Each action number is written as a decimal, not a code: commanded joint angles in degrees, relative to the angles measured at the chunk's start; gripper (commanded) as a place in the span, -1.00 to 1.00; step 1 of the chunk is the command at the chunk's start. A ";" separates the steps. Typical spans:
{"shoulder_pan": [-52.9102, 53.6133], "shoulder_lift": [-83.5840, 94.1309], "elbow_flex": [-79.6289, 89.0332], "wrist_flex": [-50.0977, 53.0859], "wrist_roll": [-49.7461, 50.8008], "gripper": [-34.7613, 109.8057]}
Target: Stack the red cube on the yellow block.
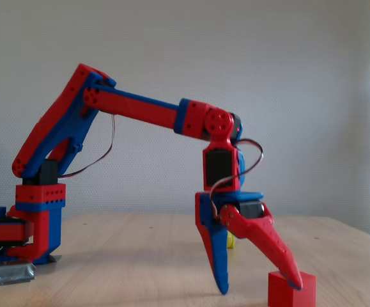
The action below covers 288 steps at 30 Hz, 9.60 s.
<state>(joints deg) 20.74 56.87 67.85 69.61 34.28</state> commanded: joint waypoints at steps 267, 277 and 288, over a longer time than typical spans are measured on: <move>-45.26 23.91 11.34 -13.54 -26.89 -0.21; -45.26 25.84 11.95 -11.95 -25.58 -0.11; -45.26 27.07 10.46 -6.06 -24.35 0.09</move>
<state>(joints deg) -23.64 76.29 81.56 61.70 8.44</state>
